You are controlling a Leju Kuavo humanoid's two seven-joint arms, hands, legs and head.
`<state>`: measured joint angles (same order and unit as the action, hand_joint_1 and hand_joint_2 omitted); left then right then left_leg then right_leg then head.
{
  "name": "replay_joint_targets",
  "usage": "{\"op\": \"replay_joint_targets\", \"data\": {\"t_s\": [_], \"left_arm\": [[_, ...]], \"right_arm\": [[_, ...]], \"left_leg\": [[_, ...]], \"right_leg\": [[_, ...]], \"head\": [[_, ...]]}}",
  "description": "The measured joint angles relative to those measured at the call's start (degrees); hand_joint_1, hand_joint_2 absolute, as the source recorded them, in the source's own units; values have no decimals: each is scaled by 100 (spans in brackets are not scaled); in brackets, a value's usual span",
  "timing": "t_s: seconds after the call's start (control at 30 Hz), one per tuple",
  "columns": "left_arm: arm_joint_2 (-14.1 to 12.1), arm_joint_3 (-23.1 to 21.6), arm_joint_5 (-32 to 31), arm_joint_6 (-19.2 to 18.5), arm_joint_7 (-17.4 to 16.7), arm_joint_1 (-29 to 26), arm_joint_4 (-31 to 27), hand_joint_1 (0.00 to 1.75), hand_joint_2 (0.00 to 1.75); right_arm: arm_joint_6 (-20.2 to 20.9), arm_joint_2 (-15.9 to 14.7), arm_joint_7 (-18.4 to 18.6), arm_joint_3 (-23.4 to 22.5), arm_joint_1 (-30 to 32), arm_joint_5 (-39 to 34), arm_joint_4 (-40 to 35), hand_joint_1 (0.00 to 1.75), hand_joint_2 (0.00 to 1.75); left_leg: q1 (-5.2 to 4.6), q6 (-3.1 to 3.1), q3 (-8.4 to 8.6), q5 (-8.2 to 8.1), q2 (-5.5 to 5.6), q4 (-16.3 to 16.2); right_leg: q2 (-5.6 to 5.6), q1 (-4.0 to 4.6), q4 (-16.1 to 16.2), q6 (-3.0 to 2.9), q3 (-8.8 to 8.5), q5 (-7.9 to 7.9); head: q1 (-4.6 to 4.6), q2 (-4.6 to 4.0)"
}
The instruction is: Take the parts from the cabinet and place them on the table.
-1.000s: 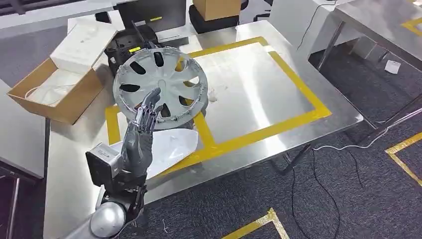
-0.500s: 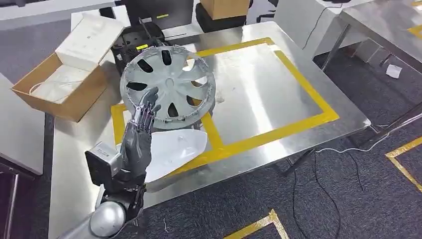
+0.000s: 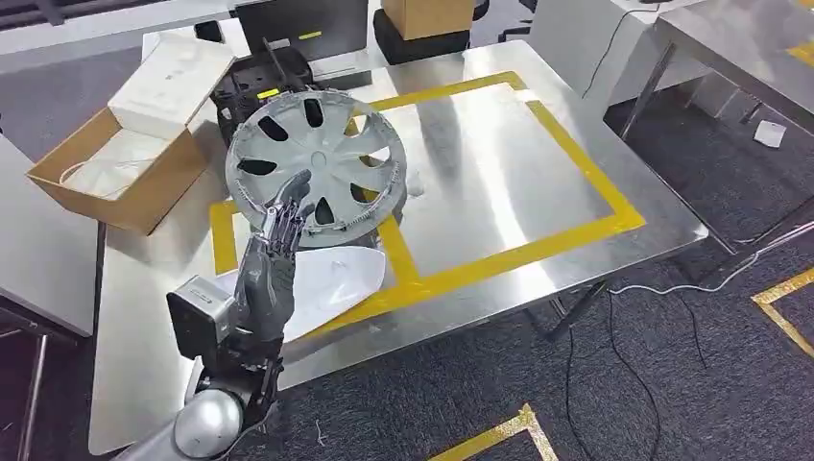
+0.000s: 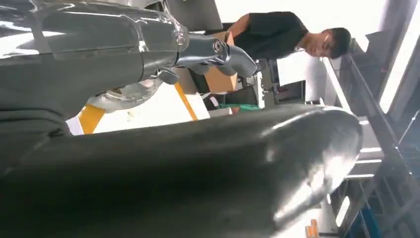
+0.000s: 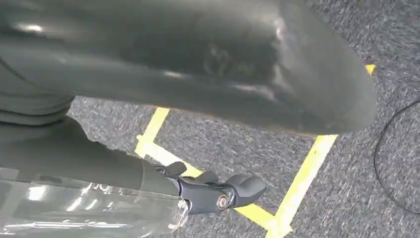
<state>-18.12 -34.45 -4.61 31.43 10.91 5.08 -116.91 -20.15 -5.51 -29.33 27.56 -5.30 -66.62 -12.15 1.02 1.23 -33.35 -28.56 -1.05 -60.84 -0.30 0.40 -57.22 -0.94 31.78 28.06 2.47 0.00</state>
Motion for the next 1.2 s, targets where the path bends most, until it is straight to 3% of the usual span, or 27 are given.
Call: {"op": "replay_joint_targets", "data": {"t_s": [0.03, 0.07, 0.13, 0.2, 0.23, 0.33, 0.37, 0.4, 0.43, 0.5, 0.53, 0.57, 0.67, 0.7, 0.73, 0.77, 0.8, 0.9, 1.03, 1.07, 1.2], "left_arm": [[2, -2, 0, 0, -2, 8, 4, 0, 0], [2, -2, 0, -4, 2, 8, 0, 0, 0], [2, -2, 0, -7, 0, 4, 2, 0, 0], [0, -4, 0, -9, 2, 9, 0, 0, 0], [2, -4, 0, -11, 0, 9, 0, 0, 0], [2, -7, 0, -15, 0, 8, 7, 0, 0], [2, -9, 0, -17, 0, 8, 11, 0, 0], [2, -11, 0, -22, 0, 8, 15, 0, 0], [2, -11, 0, -24, 0, 9, 15, 0, 0], [2, -11, 0, -39, 0, 16, 15, 0, 0], [4, -11, 0, -52, 0, 19, 15, 0, 0], [4, -11, 0, -66, 0, 20, 15, 0, 0], [4, -13, 0, -85, 0, 20, 15, 0, 0], [4, -13, 0, -85, 0, 17, 13, 0, 0], [4, -13, 0, -85, 0, 23, 15, 0, 0], [9, -13, 0, -87, 4, 37, 13, 0, 0], [11, -13, 0, -87, 5, 38, 17, 0, 0], [11, -13, 0, -87, 5, 38, 17, 0, 0], [11, -13, 2, -87, -5, 30, 22, 0, 0], [11, -15, 2, -87, 0, 35, 20, 0, 0], [11, -15, 2, -90, 0, 36, 17, 0, 0]], "right_arm": [[2, 0, 0, 0, 1, 0, 0, 0, 0], [2, 0, 0, -2, 0, 0, 0, 0, 0], [7, 7, 0, -2, 0, 2, 0, 0, 0], [9, 13, 2, 0, 4, 2, 0, 0, 0], [9, 22, 2, -2, 1, 2, 0, 0, 0], [7, 24, 15, -2, 8, -4, 0, 0, 0], [-4, 35, 37, -2, 19, -18, 0, 0, 0], [-35, 44, 48, -2, 23, -46, 0, 0, 0], [-74, 44, 52, -7, 20, -59, 0, 0, 175], [-166, 44, 83, -44, 11, -98, 0, 0, 175], [-225, 42, 118, -59, 4, -129, 0, 0, 175], [-276, 42, 133, -83, 0, -140, 4, 0, 175], [-341, 44, 136, -105, -29, -157, 4, 0, 175], [-402, 48, 127, -105, -37, -131, 7, 0, 175], [-477, 48, 122, -105, -36, -92, 7, 0, 175], [-501, 48, 122, -105, -39, -52, 7, 0, 175], [-509, 48, 122, -105, -38, -44, 7, 0, 175], [-509, 48, 122, -105, -38, -44, 7, 0, 175], [-527, 48, 107, -105, -37, -22, 7, 0, 175], [-549, 48, 94, -105, -32, 4, 7, 0, 175], [-555, 52, 85, -105, -31, 7, 7, 0, 175]], "left_leg": [[-27, -24, 57, -135, -59, 109], [-21, -78, 43, -102, -31, 124], [-53, -126, 28, -95, 11, 123], [-3, -185, 32, -59, 33, 150], [3, -195, 31, -54, 50, 150], [0, -223, 20, -53, 95, 149], [0, -223, 19, -53, 112, 148], [0, -223, 25, -53, 135, 148], [0, -222, 30, -53, 154, 148], [0, -217, 49, -56, 197, 148], [-4, -206, 44, -53, 209, 151], [-25, -164, 14, -52, 237, 136], [3, -54, 14, -9, 234, 198], [2, -23, 15, -45, 224, 184], [-20, -31, 3, -148, 163, 102], [-28, -296, 79, -16, 161, 272], [-36, -345, 90, -14, 141, 281], [-36, -345, 90, -14, 141, 281], [-32, -291, 109, -52, 141, 307], [-30, -210, 120, 0, 134, 307], [-17, -92, 130, 1, 139, 331]], "right_leg": [[1, 37, -42, 43, 26, 29], [2, 34, -84, 67, 50, 47], [-28, 17, -61, 106, 43, 27], [-28, 14, -125, 155, 58, 101], [-11, 6, -330, 206, 146, 266], [-6, -42, -1586, 288, 717, 866], [-5, -45, -1823, 295, 833, 901], [-3, -47, -1775, 287, 817, 785], [-2, -47, -1478, 270, 684, 550], [4, -37, -493, 207, 217, 41], [25, -30, -141, 175, 57, 25], [34, -13, -37, 157, 28, 47], [39, 19, -36, 80, 53, 24], [28, -33, 71, 24, 8, -40], [26, -1, 112, 43, -7, -44], [66, -2, 102, 160, -11, -37], [62, 12, 83, 118, -18, -15], [62, 12, 83, 118, -18, -15], [61, 15, 82, 111, -20, -20], [63, 11, 73, 106, -18, -15], [59, 14, 54, 81, -19, 5]], "head": [[-2, 0], [-7, 0], [-4, 0], [-4, 0], [-35, 0], [-26, 0], [-31, 0], [-28, 0], [-31, 0], [-31, 0], [-28, 0], [-31, 0], [-24, 0], [-22, 0], [-4, 0], [13, 0], [15, 0], [15, 0], [13, 0], [24, 0], [15, 0]]}}
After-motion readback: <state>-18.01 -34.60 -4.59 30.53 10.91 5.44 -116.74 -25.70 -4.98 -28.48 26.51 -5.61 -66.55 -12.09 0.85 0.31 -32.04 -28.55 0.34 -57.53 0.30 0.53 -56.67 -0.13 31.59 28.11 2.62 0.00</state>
